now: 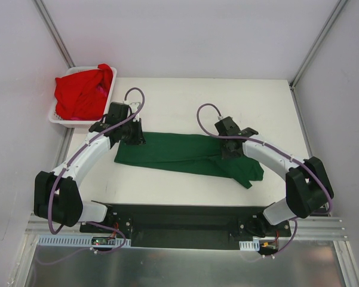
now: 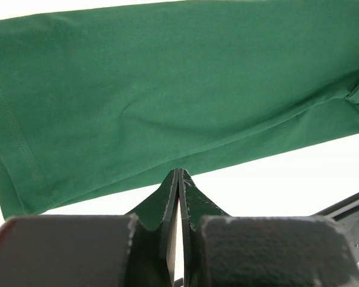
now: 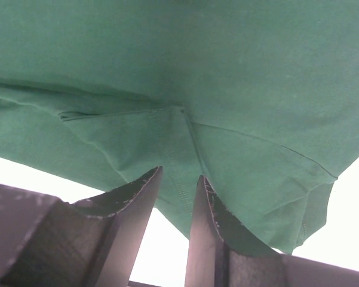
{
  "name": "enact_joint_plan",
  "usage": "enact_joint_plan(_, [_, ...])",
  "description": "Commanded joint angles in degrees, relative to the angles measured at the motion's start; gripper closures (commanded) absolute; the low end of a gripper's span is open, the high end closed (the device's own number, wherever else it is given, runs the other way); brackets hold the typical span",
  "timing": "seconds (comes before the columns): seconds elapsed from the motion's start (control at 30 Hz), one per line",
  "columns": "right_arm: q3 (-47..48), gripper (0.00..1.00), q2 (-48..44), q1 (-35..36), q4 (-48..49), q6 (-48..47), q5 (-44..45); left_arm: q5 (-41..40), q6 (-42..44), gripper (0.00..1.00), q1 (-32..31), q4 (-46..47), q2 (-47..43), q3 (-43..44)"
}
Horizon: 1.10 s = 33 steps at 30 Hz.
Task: Fold and stack the t-shirts
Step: Fold the tshirt
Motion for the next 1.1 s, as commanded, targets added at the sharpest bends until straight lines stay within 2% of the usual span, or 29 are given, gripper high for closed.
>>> enact_joint_plan(0.0, [0.0,0.66,-0.8,-1.6,0.8,1.0,-0.2,1.8,-0.1,1.0,0.3,1.2,-2.2,-0.3])
enact_joint_plan(0.23, [-0.9,0.66,0.3,-5.3,3.8,0.5,-5.6,1.5,0.3,1.0,0.3,1.2,-2.9,-1.0])
enact_joint_plan(0.57, [-1.2,0.64,1.7,-6.6,5.7,-0.4,-11.9,1.2,0.4,1.0,0.3,1.2,-3.5,-1.2])
enact_joint_plan(1.07, [-1.7,0.63,3.8,-7.3,6.1,-0.4,-14.0,0.6,1.0,1.0,0.3,1.2,-4.0,-1.5])
